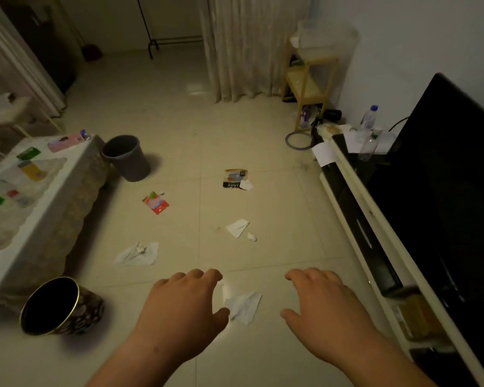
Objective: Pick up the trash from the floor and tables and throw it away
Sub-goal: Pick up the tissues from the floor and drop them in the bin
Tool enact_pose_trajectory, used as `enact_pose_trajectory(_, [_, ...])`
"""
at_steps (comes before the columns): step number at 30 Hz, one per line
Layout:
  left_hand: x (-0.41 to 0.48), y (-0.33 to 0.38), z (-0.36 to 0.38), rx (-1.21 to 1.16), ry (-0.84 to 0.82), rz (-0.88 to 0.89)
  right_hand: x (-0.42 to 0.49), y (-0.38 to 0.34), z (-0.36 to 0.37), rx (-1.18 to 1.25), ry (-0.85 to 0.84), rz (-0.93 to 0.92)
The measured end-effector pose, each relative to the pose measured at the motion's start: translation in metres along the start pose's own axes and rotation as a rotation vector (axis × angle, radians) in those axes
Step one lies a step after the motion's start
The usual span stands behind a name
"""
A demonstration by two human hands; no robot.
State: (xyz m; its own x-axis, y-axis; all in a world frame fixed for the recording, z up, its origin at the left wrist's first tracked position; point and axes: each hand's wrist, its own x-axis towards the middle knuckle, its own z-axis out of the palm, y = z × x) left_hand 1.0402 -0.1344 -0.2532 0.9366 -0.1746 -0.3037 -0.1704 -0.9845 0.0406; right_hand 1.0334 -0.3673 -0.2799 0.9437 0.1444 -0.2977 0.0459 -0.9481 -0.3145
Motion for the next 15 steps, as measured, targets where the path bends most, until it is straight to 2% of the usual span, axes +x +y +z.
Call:
enact_pose_trajectory(7, [0.111,-0.024,0.137,-0.029,-0.109,0.006,0.109,0.053,0.121,0.017,-0.052,0.027])
enact_pose_trajectory(15, [0.249,-0.062,0.366,-0.054,-0.175,0.018,0.241,0.117,0.341,0.037,-0.123,0.031])
